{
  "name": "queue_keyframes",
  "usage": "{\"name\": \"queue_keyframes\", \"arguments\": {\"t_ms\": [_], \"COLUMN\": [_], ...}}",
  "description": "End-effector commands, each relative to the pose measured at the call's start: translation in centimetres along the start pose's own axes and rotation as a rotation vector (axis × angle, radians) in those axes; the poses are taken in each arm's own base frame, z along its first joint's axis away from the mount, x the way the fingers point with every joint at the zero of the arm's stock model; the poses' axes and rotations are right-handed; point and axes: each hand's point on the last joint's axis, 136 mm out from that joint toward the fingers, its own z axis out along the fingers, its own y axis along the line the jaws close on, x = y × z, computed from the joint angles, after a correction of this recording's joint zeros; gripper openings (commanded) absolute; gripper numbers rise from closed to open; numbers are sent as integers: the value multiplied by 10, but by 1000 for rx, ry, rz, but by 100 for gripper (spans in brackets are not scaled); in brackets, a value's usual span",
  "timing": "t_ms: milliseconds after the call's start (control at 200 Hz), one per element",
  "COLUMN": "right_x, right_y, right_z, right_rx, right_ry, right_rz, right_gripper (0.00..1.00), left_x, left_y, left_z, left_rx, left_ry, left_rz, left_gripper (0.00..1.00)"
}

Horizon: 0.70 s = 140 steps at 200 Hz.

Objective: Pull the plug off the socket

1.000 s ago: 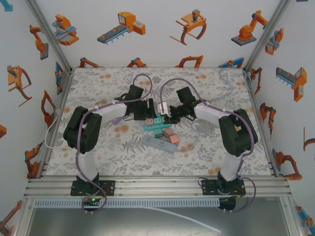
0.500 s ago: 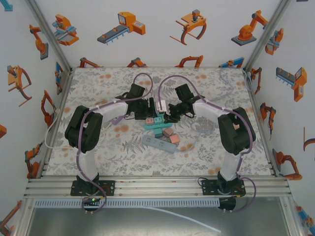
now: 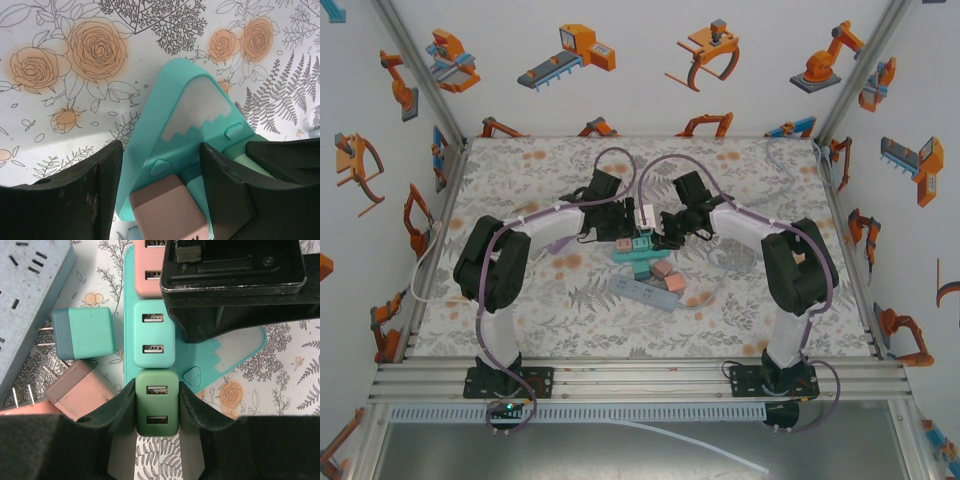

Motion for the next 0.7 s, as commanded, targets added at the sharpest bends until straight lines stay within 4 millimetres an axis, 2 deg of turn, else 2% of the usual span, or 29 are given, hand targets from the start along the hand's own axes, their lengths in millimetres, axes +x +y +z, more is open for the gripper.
{"name": "queue_keyframes", "arguments": {"t_ms": [0, 195, 531, 696], "right_x": [-66, -62, -75, -67], "right_y": [-7, 2, 6, 11], "right_z": [-16, -11, -19, -16], "right_rx": [-2, 27, 37, 36], "right_ry": [-191, -107, -148, -125], "right_rz": [-21, -130, -172, -193], "right_gripper": [11, 11, 9, 9], "left_x": [59, 62, 66, 68], "left_y": [109, 113, 124, 119], "left_z": [34, 36, 31, 34], "left_rx": [-426, -436, -479, -449], "left_ry": [135, 140, 150, 180], "left_rz": [50, 52, 64, 121], "left_gripper": [58, 58, 57, 54]}}
